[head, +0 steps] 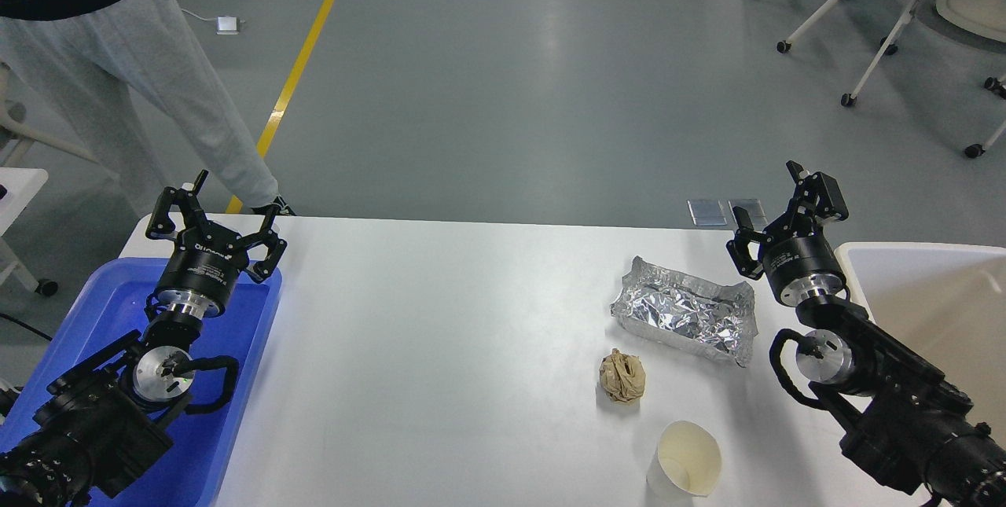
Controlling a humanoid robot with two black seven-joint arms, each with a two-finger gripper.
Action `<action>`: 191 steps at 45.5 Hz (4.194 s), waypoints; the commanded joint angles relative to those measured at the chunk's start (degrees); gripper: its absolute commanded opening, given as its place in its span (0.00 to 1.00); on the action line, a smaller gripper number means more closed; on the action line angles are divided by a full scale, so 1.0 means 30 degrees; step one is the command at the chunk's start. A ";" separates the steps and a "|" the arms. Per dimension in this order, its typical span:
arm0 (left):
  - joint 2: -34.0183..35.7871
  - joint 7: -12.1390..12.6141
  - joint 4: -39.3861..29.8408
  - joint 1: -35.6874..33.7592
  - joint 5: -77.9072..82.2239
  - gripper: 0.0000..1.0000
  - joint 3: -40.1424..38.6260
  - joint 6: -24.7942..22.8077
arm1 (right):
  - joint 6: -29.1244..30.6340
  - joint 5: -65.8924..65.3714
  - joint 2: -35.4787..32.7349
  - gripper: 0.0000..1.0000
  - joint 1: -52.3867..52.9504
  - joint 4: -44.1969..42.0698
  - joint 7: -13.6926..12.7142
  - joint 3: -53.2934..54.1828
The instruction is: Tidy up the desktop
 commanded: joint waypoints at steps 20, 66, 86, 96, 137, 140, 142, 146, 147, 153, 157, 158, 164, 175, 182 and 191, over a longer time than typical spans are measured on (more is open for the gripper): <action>0.0000 0.0001 0.0000 -0.0029 0.0000 1.00 0.0000 -0.0031 | -0.0876 -0.0349 -0.5414 0.99 0.0763 0.6877 -0.4260 -0.2929; 0.0000 0.0030 0.0000 -0.0029 0.0000 1.00 0.0000 -0.0031 | 0.0820 -0.9455 -1.1600 0.99 1.6903 1.5816 -0.5756 -2.1562; 0.0000 0.0030 0.0000 -0.0029 0.0000 1.00 0.0000 -0.0031 | 0.3019 -1.5231 -0.9287 0.99 1.9249 1.6695 -0.5668 -2.5049; 0.0000 0.0030 0.0000 -0.0058 0.0000 1.00 0.0000 -0.0031 | 0.3869 -1.5759 -0.8582 0.99 1.9339 1.6871 -0.5609 -2.5901; 0.0000 0.0030 0.0000 -0.0029 0.0000 1.00 0.0000 -0.0031 | 0.0531 -2.1120 -0.7468 0.99 1.6293 1.5348 -0.5052 -2.7923; 0.0000 0.0030 0.0000 -0.0029 0.0000 1.00 0.0000 -0.0031 | 0.0471 -2.1121 -0.7586 0.99 1.6116 1.5348 -0.5052 -2.7923; 0.0000 0.0030 0.0000 -0.0029 0.0000 1.00 0.0000 -0.0031 | 0.0529 -2.1179 -0.7615 0.99 1.6145 1.5348 -0.5023 -2.7952; 0.0000 0.0030 0.0000 -0.0029 0.0000 1.00 0.0000 -0.0031 | 0.0647 -2.2084 -0.7615 0.99 1.6174 1.5319 -0.5023 -2.7982; 0.0000 0.0030 0.0000 -0.0029 0.0000 1.00 0.0000 -0.0031 | 0.0647 -2.2319 -0.7615 0.99 1.6174 1.5290 -0.5023 -2.7982; 0.0000 0.0030 0.0000 -0.0029 0.0000 1.00 0.0000 -0.0031 | 0.0647 -2.2556 -0.7732 0.99 1.6116 1.5143 -0.5023 -2.8040; 0.0000 0.0030 0.0000 -0.0029 0.0000 1.00 0.0000 -0.0031 | 0.0647 -2.2673 -0.8200 0.99 1.5999 1.5114 -0.4935 -2.8011; 0.0000 0.0030 0.0000 -0.0029 0.0000 1.00 0.0000 -0.0031 | 0.0647 -2.2731 -0.8288 0.99 1.5940 1.5143 -0.4935 -2.8011; 0.0000 0.0030 0.0000 -0.0029 0.0000 1.00 0.0000 -0.0031 | 0.0471 -2.3316 -0.8523 0.99 1.4886 1.5055 -0.4760 -2.7924; 0.0000 0.0030 0.0000 -0.0029 0.0000 1.00 0.0000 -0.0031 | 0.0384 -2.4079 -0.9051 0.99 1.4125 1.4762 -0.4027 -2.7923; 0.0000 0.0030 0.0000 -0.0029 0.0000 1.00 0.0000 -0.0031 | 0.0091 -2.4197 -0.8993 0.99 1.2778 1.4645 -0.4056 -2.7660; 0.0000 0.0030 0.0000 -0.0029 0.0000 1.00 0.0000 -0.0031 | 0.0061 -2.4050 -0.8641 0.99 1.2307 1.3767 -0.4056 -2.7572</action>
